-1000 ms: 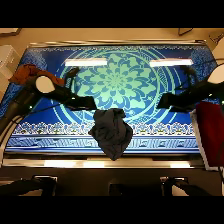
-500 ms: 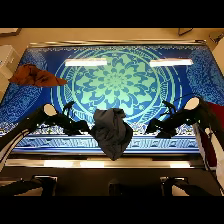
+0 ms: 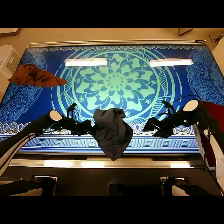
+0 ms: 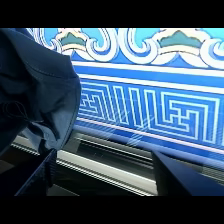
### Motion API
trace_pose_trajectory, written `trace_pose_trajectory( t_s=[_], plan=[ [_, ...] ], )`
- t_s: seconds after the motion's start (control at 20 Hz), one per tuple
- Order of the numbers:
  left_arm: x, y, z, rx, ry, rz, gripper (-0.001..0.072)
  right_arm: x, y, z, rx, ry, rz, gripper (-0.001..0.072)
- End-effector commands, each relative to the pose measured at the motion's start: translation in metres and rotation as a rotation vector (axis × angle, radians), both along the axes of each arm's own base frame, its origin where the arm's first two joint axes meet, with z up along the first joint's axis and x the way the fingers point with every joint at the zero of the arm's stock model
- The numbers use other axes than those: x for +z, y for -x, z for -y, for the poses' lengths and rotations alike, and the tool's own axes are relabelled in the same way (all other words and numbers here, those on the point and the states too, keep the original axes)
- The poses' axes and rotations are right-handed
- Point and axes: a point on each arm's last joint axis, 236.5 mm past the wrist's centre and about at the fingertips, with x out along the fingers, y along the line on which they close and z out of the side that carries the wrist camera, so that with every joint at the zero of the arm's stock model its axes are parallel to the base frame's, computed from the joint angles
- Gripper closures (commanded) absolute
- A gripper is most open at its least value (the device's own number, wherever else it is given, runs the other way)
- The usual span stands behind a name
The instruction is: Fold the clothes and pants, and hang the long-sleeved shirts on hangers.
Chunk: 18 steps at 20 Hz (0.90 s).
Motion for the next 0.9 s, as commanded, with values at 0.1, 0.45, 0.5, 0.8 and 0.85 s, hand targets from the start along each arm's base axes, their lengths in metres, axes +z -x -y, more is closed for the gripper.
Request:
trace_pose_trajectory(
  t_s=[0.1,0.45,0.5,0.8,0.85],
  plan=[
    [-0.004,-0.002,0.007,0.003,0.003,0.014,0.0679,-0.019,-0.005,-0.032,0.05,0.051,0.076,0.0014],
    [0.009,0.0,0.009,-0.028,0.016,0.044,0.0679,-0.046,-0.017,-0.084,-0.066,-0.03,0.065,0.0049],
    [0.01,0.0,0.009,-0.028,0.017,0.046,0.0679,-0.047,-0.016,-0.093,-0.074,-0.064,0.047,0.0051],
    [0.018,-0.003,0.009,-0.027,0.023,0.068,0.0679,-0.056,-0.016,-0.117,-0.105,-0.082,0.027,0.0655],
    [0.022,-0.004,0.008,-0.023,0.026,0.077,0.068,-0.053,-0.02,-0.114,-0.101,-0.075,0.036,0.0674]
  ],
)
